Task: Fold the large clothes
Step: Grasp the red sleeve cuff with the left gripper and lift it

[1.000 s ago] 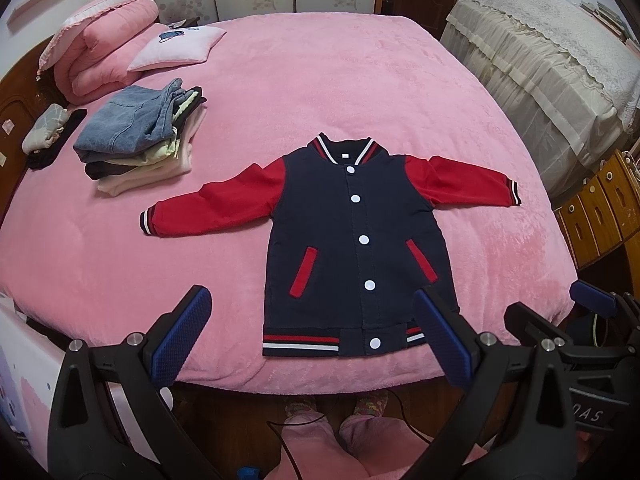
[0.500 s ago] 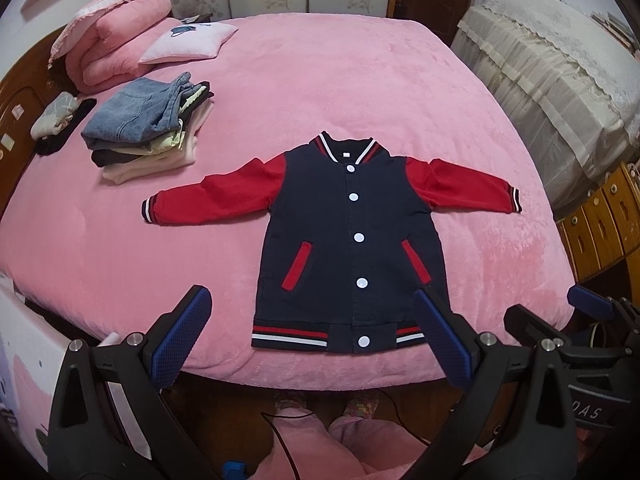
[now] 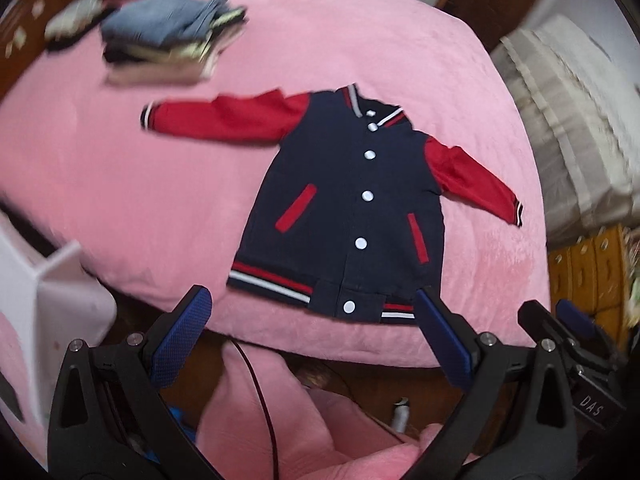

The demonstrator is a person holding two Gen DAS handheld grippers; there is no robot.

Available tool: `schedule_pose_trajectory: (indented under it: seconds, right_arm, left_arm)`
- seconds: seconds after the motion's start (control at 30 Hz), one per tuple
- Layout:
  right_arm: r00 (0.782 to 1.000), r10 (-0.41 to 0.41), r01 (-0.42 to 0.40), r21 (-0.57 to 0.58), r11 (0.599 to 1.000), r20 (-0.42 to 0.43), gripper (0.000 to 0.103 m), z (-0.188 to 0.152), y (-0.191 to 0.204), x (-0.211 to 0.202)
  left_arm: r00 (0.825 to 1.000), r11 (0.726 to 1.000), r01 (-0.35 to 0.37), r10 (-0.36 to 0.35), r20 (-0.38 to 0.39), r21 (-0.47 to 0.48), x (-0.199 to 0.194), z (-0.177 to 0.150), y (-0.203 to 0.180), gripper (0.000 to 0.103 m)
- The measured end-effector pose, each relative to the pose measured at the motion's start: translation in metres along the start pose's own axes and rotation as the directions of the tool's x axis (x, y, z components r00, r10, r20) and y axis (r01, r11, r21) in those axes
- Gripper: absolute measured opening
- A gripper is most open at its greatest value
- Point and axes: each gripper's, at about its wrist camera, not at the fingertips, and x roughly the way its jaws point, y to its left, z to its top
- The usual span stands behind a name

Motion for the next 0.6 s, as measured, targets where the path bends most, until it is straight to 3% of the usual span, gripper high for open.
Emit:
schedule_pose_trajectory:
  seconds: [0.2, 0.3, 0.43, 0.5, 0.6]
  right_arm:
    - [0.999, -0.036, 0.036, -0.011, 0.999, 0.022, 0.103, 0.004, 0.032, 0.041]
    - [0.998, -0.057, 0.058, -0.020, 0.998, 0.038, 0.102, 0.014, 0.058, 0.068]
    - [0.998, -0.048, 0.048, -0.002, 0.999, 0.045, 0.100, 0.033, 0.098, 0.110]
    - [0.998, -0.058, 0.058, 0.014, 0.998, 0.029, 0.100, 0.048, 0.117, 0.137]
    - [0.996, -0.086, 0.086, 0.056, 0.995, 0.004, 0.094, 0.070, 0.142, 0.174]
  left_arm:
    - [1.000, 0.976, 0.008, -0.008, -0.001, -0.217, 0.042, 0.028, 0.083, 0.100]
    - [1.000, 0.946, 0.011, -0.013, -0.005, -0.324, 0.070, 0.053, 0.130, 0.100]
    - [0.999, 0.885, 0.018, -0.040, -0.036, -0.466, 0.116, 0.090, 0.191, 0.098]
    - [0.998, 0.867, 0.008, -0.037, -0.049, -0.498, 0.137, 0.108, 0.213, 0.094]
    - [0.998, 0.862, -0.011, -0.021, -0.058, -0.507, 0.166, 0.132, 0.243, 0.089]
